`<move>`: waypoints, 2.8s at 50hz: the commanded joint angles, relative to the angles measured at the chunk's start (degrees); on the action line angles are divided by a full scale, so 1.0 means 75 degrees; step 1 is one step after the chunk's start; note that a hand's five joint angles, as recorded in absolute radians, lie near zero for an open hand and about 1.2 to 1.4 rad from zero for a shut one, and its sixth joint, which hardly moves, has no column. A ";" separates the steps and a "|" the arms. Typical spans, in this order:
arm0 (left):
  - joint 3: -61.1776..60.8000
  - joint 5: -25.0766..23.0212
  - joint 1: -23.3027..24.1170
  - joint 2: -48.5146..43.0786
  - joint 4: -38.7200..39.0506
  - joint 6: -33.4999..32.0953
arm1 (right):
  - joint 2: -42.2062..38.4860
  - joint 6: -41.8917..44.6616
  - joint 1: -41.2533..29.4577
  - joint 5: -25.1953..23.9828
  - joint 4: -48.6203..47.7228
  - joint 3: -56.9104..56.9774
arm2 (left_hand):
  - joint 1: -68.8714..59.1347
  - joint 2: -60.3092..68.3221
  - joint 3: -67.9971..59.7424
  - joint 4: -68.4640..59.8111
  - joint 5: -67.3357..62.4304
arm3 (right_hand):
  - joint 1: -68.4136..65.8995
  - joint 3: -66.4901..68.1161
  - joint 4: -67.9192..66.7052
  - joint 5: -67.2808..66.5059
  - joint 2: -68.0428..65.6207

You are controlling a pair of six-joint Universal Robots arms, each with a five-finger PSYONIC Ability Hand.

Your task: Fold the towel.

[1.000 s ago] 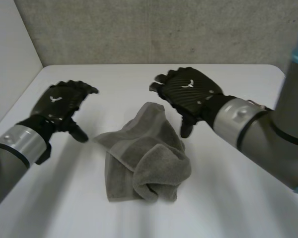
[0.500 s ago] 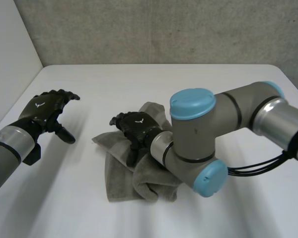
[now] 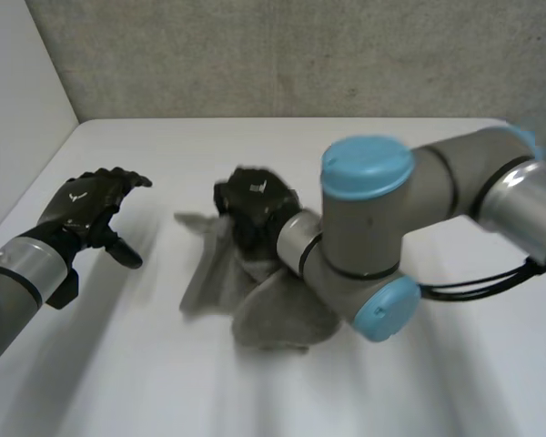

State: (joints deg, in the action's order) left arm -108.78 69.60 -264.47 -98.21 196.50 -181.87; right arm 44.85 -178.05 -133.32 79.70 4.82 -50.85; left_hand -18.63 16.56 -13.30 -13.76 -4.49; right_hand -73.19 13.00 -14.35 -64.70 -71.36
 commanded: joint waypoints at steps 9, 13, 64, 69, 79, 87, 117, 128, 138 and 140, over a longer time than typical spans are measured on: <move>0.0042 -0.0081 0.1066 0.0111 0.0003 -0.0021 | 0.1755 0.0255 0.1475 0.0049 -0.0526 -0.2136 | 0.0719 -0.0443 0.0440 0.0501 0.0166 | 0.5140 -0.0400 0.0580 0.5341 0.4896; 0.0265 -0.0058 0.1418 -0.0285 0.0014 -0.0021 | 0.1521 0.0220 0.1487 -0.0022 -0.0561 -0.2430 | 0.0696 -0.0420 0.0440 0.0501 0.0144 | 0.5140 -0.0400 0.0580 0.5341 0.4896; 0.4180 0.0469 0.2170 -0.3044 -0.0407 0.0342 | 0.1916 0.0232 0.2386 -0.0057 -0.1815 -0.3484 | -0.8182 0.8458 0.0440 0.0501 -0.8735 | -0.0907 -0.0400 0.0580 -0.0706 -0.1152; 0.3631 0.0517 0.1481 -0.2236 -0.0501 0.0378 | 0.2550 0.0232 0.3405 -0.0220 -0.1815 -0.3976 | -0.8182 0.8458 0.0440 0.0501 -0.8735 | -0.0907 -0.0400 0.0580 -0.0706 -0.1152; 0.2808 0.0434 0.0294 -0.1788 -0.0689 0.0331 | 0.3243 0.0360 0.5729 -0.1194 -0.1967 -0.4833 | -0.8182 0.8458 0.0440 0.0501 -0.8735 | -0.0907 -0.0400 0.0580 -0.0706 -0.1152; 0.2586 0.0411 0.0318 -0.2385 -0.1286 0.0354 | 0.3079 0.0337 0.5846 -0.1569 -0.1944 -0.5138 | -0.6347 0.6622 0.0440 0.0501 -0.6899 | 0.4534 -0.0400 0.0580 0.4735 0.4290; 0.0514 -0.1733 0.0200 -0.0475 -0.1030 -0.0602 | 0.4485 0.3665 0.5049 -0.2764 -0.1440 -0.6802 | 0.0472 -0.0196 0.0440 0.0501 -0.0080 | 0.7248 -0.0400 0.0580 0.7450 0.7004; 0.0639 -0.0225 0.0833 -0.1808 -0.0724 -0.3277 | 0.4098 0.6009 0.4956 -0.2483 -0.0702 -0.7212 | -0.0156 0.0432 0.0440 0.0501 -0.0709 | 0.7091 -0.0400 0.0580 0.7293 0.6847; 0.1425 0.0247 0.1044 -0.2783 -0.0479 -0.3396 | 0.3231 0.6442 0.5014 -0.2284 -0.1241 -0.6767 | -0.0134 0.0410 0.0440 0.0501 -0.0686 | 0.7091 -0.0400 0.0580 0.7293 0.6847; 0.1519 0.0259 0.1044 -0.2819 -0.0349 -0.3396 | 0.2986 0.6781 0.5038 -0.2202 -0.1485 -0.6557 | -0.0111 0.0387 0.0440 0.0501 -0.0664 | 0.7091 -0.0400 0.0580 0.7293 0.6847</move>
State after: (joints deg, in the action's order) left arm -99.80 71.44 -256.76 -117.91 191.92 -207.95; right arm 70.74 -130.33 -95.78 62.49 -3.06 -102.63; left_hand -18.49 18.52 -13.30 -13.76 -9.37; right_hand -18.41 13.00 -14.35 -9.55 -16.59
